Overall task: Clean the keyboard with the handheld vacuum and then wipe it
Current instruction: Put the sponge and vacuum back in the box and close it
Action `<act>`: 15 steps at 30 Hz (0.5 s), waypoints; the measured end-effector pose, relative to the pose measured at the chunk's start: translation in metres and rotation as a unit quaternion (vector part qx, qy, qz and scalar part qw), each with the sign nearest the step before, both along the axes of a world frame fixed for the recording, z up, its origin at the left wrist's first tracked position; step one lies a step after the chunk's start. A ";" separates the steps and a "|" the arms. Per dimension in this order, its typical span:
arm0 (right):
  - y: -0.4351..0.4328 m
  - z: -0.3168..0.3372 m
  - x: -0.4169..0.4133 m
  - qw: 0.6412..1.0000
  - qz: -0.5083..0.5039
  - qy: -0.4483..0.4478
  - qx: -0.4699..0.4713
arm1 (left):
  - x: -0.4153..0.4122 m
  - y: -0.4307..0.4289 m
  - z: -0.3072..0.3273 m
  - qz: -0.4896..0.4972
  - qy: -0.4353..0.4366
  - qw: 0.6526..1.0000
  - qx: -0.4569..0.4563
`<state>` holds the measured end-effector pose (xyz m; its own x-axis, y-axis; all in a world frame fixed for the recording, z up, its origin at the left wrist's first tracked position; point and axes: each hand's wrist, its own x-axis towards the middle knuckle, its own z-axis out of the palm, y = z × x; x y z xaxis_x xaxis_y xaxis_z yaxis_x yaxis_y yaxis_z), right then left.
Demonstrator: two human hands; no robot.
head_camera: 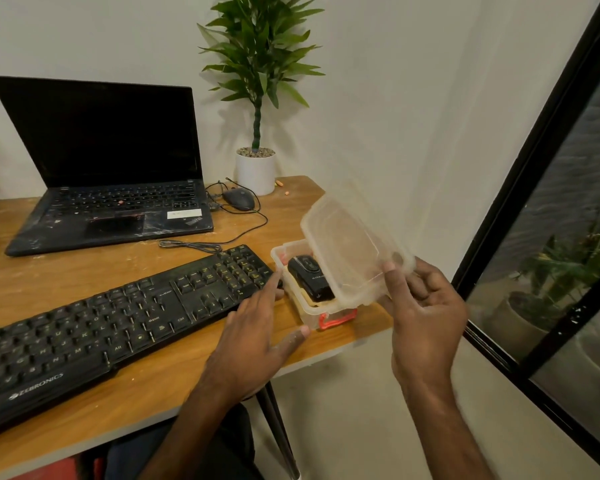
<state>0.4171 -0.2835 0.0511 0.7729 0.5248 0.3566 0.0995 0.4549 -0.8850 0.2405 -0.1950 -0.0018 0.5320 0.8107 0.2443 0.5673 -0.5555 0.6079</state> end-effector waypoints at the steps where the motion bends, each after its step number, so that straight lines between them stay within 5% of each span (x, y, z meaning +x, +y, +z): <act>1: 0.002 0.001 -0.003 0.998 0.025 0.052 0.002 | -0.001 0.000 0.000 -0.003 -0.006 1.000 -0.002; 4: 0.006 -0.008 -0.004 0.992 0.078 0.095 -0.036 | -0.001 -0.001 -0.001 -0.013 -0.009 1.000 -0.008; 8: 0.006 -0.025 0.001 0.987 0.036 -0.054 -0.150 | 0.000 -0.001 0.000 -0.012 0.006 1.000 -0.021; 15: 0.006 -0.040 0.018 0.915 0.014 -0.271 -0.298 | 0.002 0.001 0.001 -0.006 0.006 1.000 -0.021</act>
